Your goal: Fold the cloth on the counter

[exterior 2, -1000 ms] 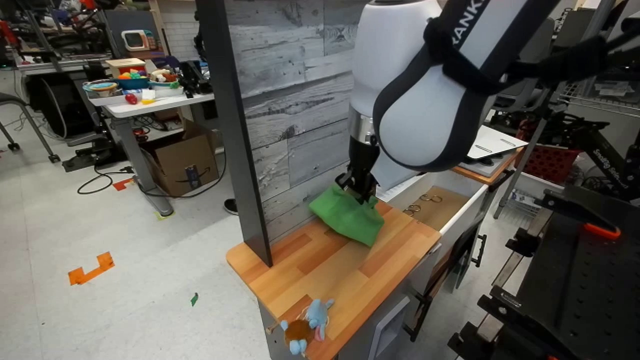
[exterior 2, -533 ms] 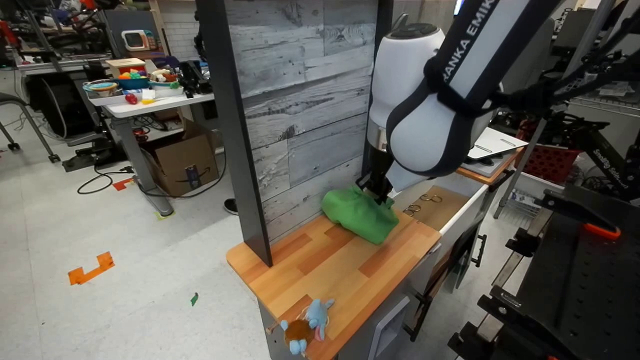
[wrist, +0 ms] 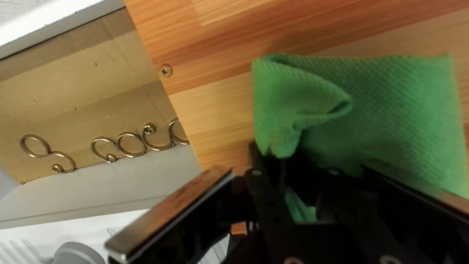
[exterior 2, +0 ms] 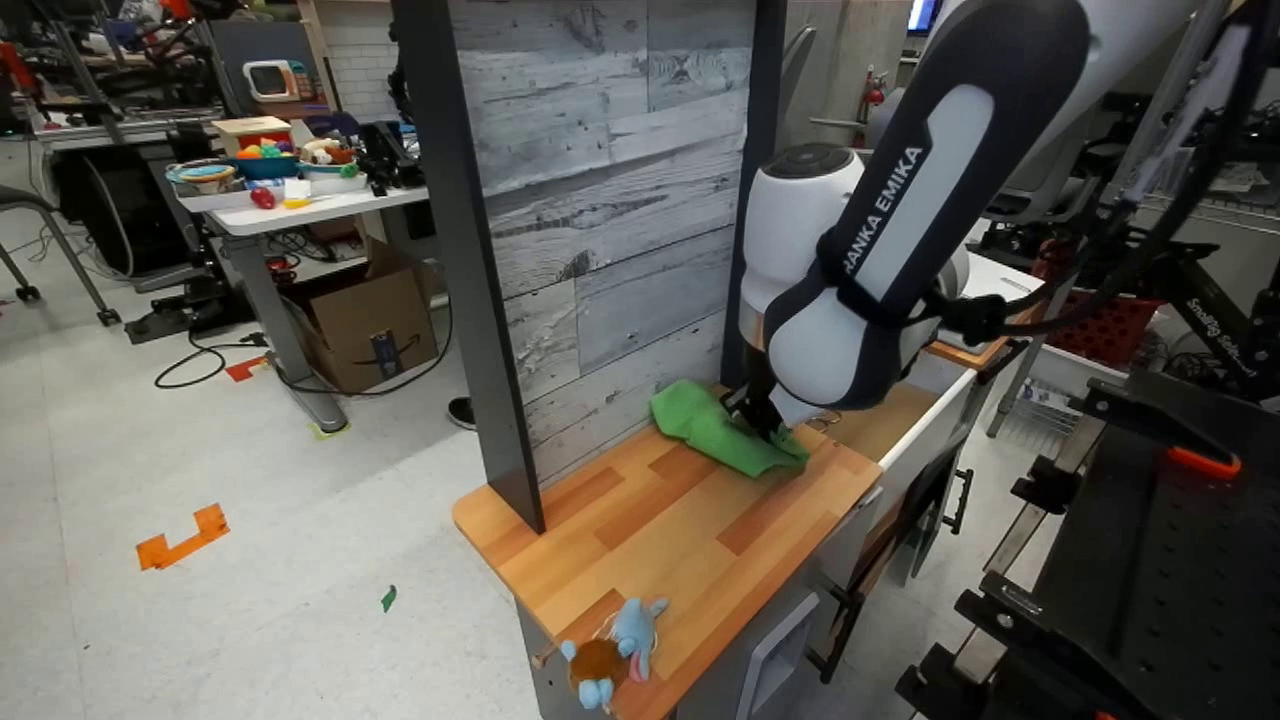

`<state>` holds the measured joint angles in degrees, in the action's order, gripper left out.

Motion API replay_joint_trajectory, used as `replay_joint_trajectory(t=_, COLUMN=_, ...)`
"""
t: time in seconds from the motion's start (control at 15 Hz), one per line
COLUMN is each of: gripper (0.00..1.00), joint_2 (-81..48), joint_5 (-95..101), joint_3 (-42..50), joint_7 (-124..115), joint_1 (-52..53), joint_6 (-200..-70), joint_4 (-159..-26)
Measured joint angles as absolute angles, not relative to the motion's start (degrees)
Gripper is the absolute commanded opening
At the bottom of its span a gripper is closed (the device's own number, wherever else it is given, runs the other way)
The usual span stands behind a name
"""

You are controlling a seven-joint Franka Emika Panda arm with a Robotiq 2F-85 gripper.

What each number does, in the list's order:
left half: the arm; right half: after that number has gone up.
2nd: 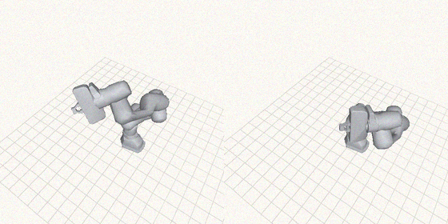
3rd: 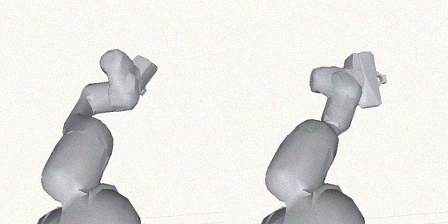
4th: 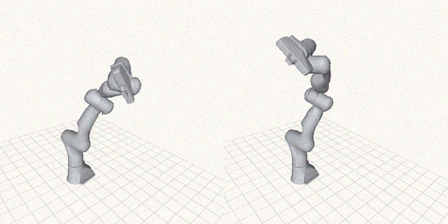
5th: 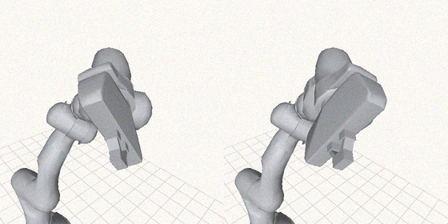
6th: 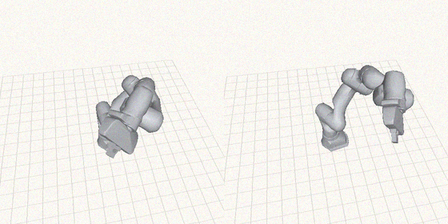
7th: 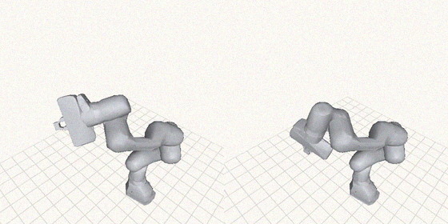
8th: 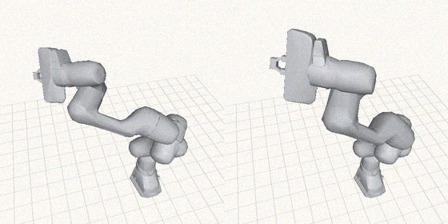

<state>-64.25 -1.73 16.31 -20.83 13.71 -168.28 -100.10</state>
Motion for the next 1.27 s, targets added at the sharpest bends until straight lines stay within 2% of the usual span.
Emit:
replay_joint_trajectory(t=0.4, gripper=0.98, joint_2=-65.10, joint_5=-1.66, joint_3=16.66, joint_7=-20.83, joint_1=13.89, joint_6=-164.69, joint_4=-98.27)
replay_joint_trajectory(t=0.67, gripper=1.00, joint_2=-63.30, joint_5=-0.99, joint_3=17.65, joint_7=-20.76, joint_1=16.32, joint_6=-163.82, joint_4=-101.53)
replay_joint_trajectory(t=1.07, gripper=1.00, joint_2=-54.97, joint_5=2.13, joint_3=22.61, joint_7=-20.84, joint_1=27.72, joint_6=-170.08, joint_4=-118.65)
replay_joint_trajectory(t=1.27, gripper=1.00, joint_2=-53.22, joint_5=2.14, joint_3=23.69, joint_7=-20.89, joint_1=30.14, joint_6=-170.87, joint_4=-122.05)
